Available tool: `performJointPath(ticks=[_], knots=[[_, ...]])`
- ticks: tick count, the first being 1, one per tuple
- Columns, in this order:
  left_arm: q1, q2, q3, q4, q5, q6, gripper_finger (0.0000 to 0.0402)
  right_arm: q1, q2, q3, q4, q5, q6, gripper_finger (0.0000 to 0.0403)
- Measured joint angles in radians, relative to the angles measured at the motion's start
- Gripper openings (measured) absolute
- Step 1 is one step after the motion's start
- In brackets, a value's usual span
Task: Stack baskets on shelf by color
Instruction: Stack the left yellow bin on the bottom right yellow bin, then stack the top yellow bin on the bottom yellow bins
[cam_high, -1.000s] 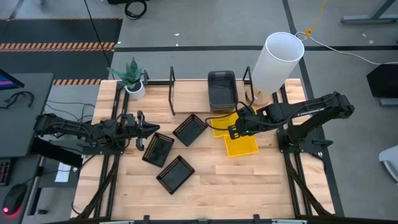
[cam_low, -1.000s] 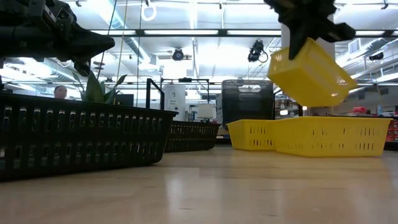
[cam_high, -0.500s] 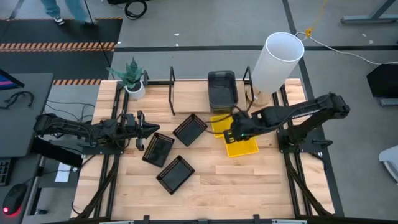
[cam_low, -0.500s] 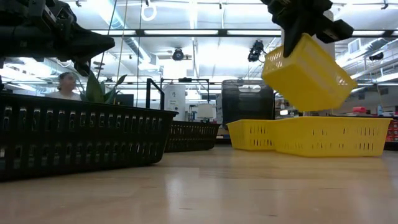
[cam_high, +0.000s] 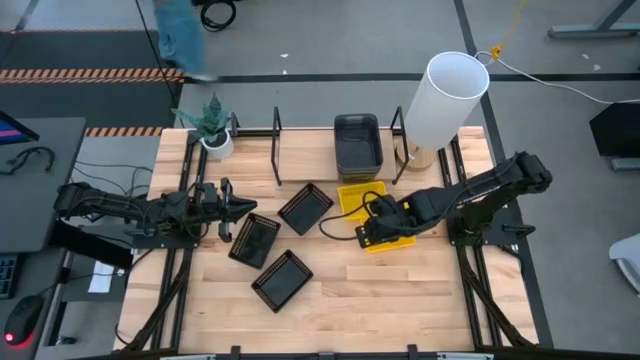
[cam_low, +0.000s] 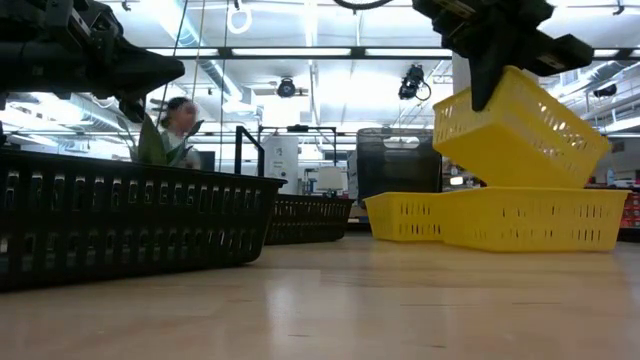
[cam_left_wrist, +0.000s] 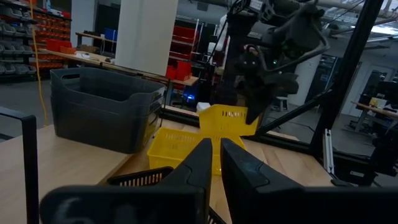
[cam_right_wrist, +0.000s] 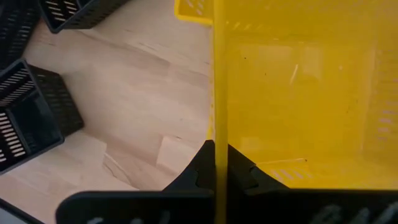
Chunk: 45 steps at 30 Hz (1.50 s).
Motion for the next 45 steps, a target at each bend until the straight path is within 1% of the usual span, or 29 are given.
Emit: performJointPath(ticks=[6,10,16,20,26,28,32,39,45], knots=[[0.0,0.0,0.0,0.0,0.0,0.0,0.0035,0.049,0.0,0.0,0.0,0.012,0.053,0.0004],[0.0,0.0,0.0,0.0,0.0,0.0,0.003,0.073,0.001,-0.001,-0.003,0.044,0.087,0.0004],[0.0,0.0,0.0,0.0,0.0,0.0,0.0037,0.074,0.067,-0.02,-0.046,0.03,0.12,0.0004],[0.0,0.0,0.0,-0.001,0.0,0.0,0.004,0.057,0.114,-0.021,-0.029,0.039,0.067,0.0013],[0.0,0.0,0.0,-0.001,0.0,0.0,0.0034,0.038,0.161,-0.021,-0.008,0.022,-0.013,0.0042],[0.0,0.0,0.0,-0.001,0.0,0.0,0.0032,0.035,0.166,-0.021,-0.009,0.02,-0.029,0.0051],[0.0,0.0,0.0,-0.001,0.0,0.0,0.0031,0.036,0.156,-0.021,-0.002,0.05,-0.037,0.0064],[0.0,0.0,0.0,-0.001,0.0,0.0,0.004,0.043,0.153,0.012,0.001,0.043,-0.086,0.0074],[0.0,0.0,0.0,-0.001,0.0,0.0,0.0036,0.043,0.153,0.054,-0.018,0.078,-0.12,0.0076]])
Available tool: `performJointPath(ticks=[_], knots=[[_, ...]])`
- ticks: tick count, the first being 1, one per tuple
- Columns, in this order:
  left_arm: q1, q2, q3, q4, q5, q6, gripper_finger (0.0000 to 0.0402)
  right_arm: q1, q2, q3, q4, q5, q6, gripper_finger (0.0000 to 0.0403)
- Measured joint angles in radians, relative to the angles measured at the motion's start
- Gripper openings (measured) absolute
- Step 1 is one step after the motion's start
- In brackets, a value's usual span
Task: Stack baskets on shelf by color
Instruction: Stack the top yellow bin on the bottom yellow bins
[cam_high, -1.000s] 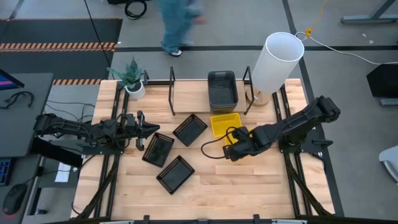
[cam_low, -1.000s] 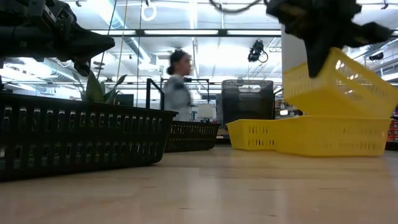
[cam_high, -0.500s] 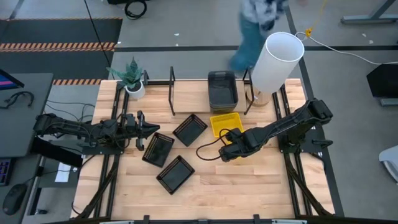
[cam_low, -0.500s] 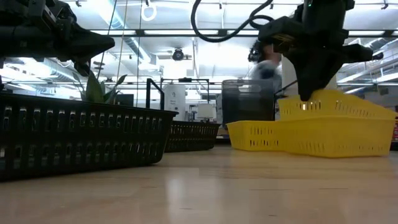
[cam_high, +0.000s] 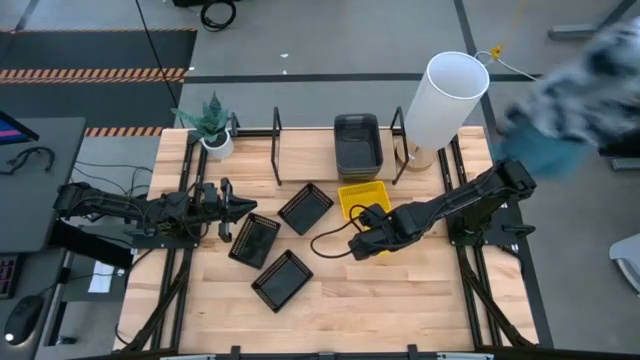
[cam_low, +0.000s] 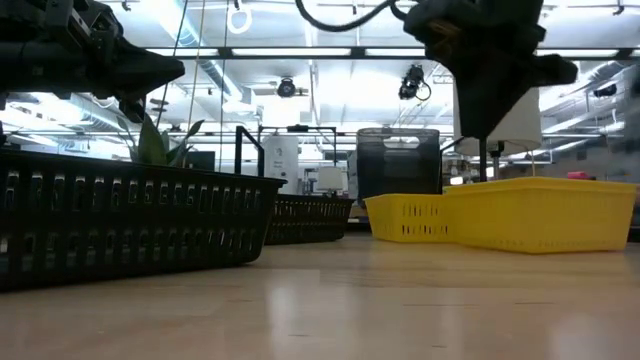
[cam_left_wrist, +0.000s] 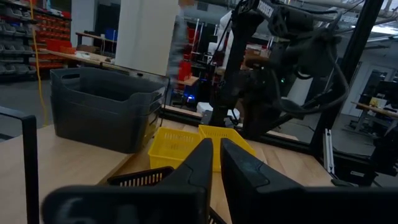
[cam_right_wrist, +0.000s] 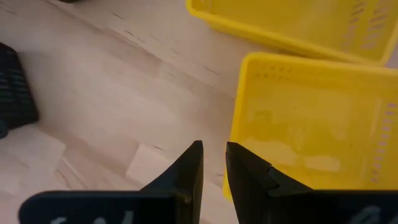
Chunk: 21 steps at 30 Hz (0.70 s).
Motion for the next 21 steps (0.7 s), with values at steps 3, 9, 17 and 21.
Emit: performJointPath(ticks=[3,9,17,21], knots=[[0.0,0.0,0.0,0.0,0.0,0.0,0.0032,0.001,0.0,0.018,-0.014,0.015,-0.017,0.0076],[0.0,0.0,0.0,0.0,0.0,0.0,0.0033,0.001,0.0,0.021,-0.035,0.039,-0.022,0.0076],[0.0,0.0,0.0,0.0,0.0,0.0,0.004,0.007,0.0,0.021,-0.095,0.04,-0.022,0.0076],[0.0,0.0,0.0,0.0,0.0,0.0,0.0035,0.008,0.0,0.021,-0.102,0.021,-0.046,0.0076]])
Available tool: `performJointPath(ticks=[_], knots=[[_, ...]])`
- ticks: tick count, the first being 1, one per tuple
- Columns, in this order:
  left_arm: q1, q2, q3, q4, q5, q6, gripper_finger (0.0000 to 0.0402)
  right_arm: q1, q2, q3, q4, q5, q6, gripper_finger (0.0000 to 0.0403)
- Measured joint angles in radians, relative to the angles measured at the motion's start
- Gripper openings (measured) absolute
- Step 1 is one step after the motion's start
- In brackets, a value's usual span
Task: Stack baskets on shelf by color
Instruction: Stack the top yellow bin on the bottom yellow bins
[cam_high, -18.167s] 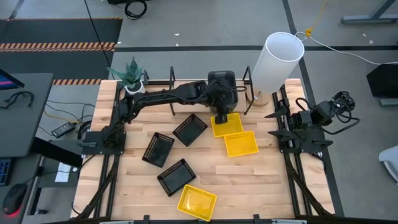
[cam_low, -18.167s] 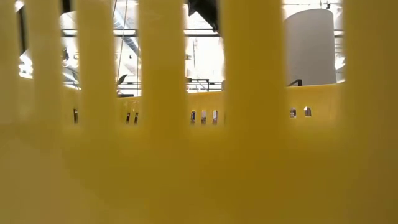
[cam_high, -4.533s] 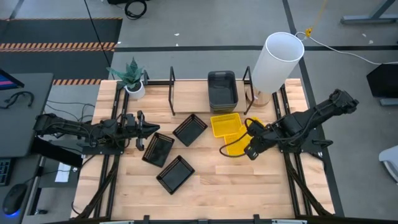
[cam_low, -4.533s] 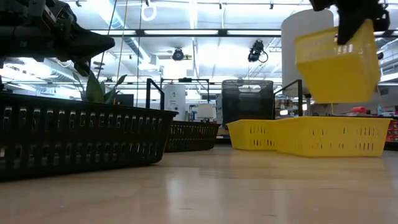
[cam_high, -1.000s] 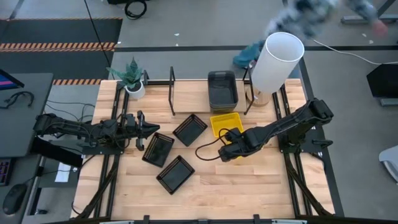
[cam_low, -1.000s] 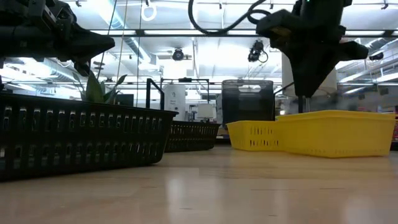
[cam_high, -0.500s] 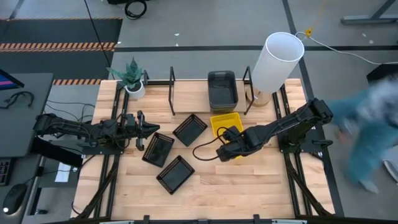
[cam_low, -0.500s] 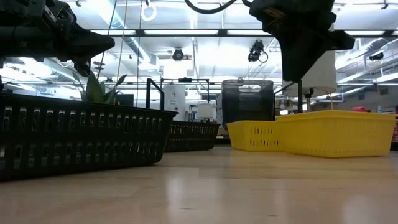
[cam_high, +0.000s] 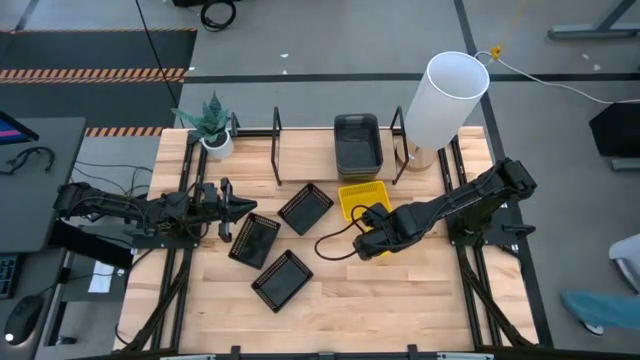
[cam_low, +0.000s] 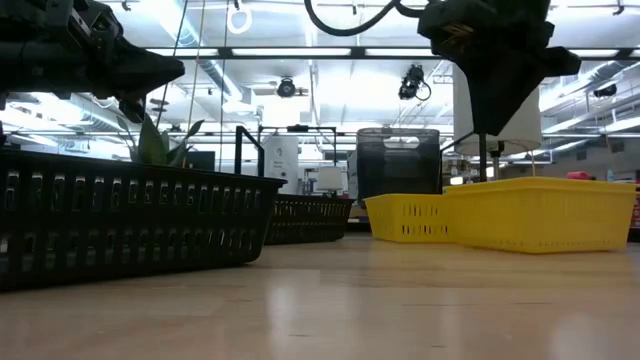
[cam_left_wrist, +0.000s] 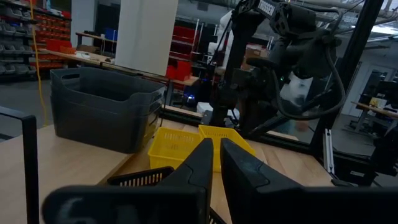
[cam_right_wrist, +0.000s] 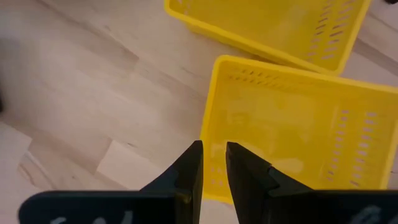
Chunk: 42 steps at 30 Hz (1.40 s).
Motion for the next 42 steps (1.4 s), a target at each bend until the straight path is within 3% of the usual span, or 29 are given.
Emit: performJointPath(ticks=[7,14,18,42], knots=[[0.0,0.0,0.0,0.0,0.0,0.0,0.0032,-0.002,0.0,0.0,0.005,-0.055,0.001,0.0076],[0.0,0.0,0.0,0.0,0.0,0.0,0.004,0.013,0.009,0.0,0.008,-0.003,-0.024,0.0076],[0.0,0.0,0.0,0.0,0.0,0.0,0.0038,0.017,0.009,0.0,0.008,0.03,-0.116,0.0076],[0.0,0.0,0.0,0.0,0.0,0.0,0.0033,0.017,0.009,0.0,0.008,0.019,-0.193,0.0076]])
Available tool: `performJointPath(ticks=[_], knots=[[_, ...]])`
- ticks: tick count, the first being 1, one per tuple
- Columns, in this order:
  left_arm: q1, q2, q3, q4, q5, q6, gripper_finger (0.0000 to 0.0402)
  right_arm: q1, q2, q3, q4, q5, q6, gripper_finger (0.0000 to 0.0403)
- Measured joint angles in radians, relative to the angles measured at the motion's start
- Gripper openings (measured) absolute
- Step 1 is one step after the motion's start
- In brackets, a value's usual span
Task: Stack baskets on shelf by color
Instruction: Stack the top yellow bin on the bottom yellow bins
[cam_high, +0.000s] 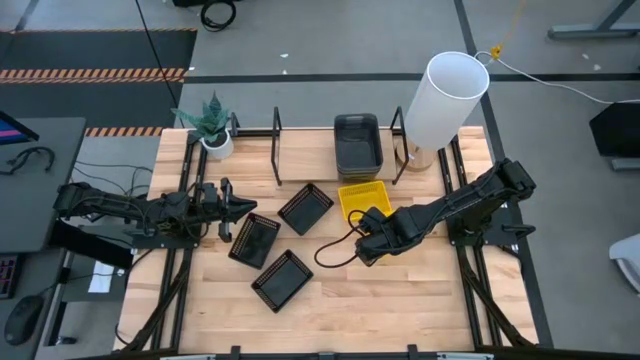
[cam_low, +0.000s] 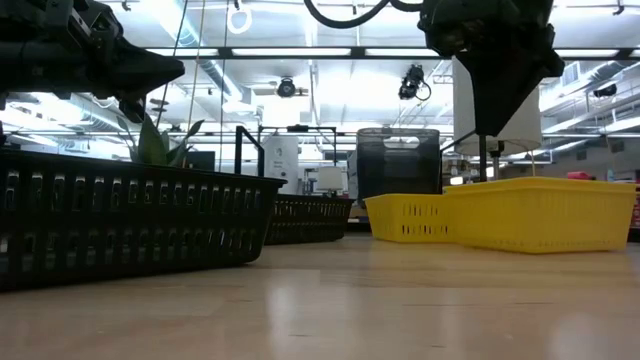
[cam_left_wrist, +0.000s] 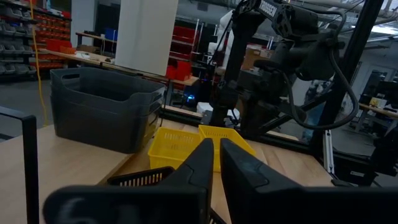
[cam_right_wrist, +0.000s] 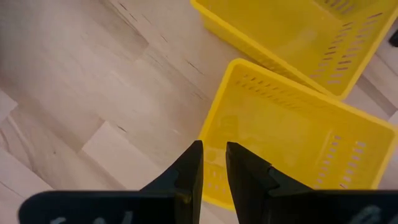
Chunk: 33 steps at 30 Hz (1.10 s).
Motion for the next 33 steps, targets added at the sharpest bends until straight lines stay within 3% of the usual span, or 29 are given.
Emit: performJointPath(ticks=[12,24,33], knots=[[0.0,0.0,0.0,0.0,0.0,0.0,0.0039,-0.008,0.0,0.0,0.01,0.016,-0.264,0.0076],[0.0,0.0,0.0,0.0,0.0,0.0,0.003,-0.053,0.001,0.006,0.084,-0.078,-0.387,0.0076],[0.0,0.0,0.0,0.0,0.0,0.0,0.004,-0.054,0.001,0.095,0.093,-0.079,-0.459,0.0076]])
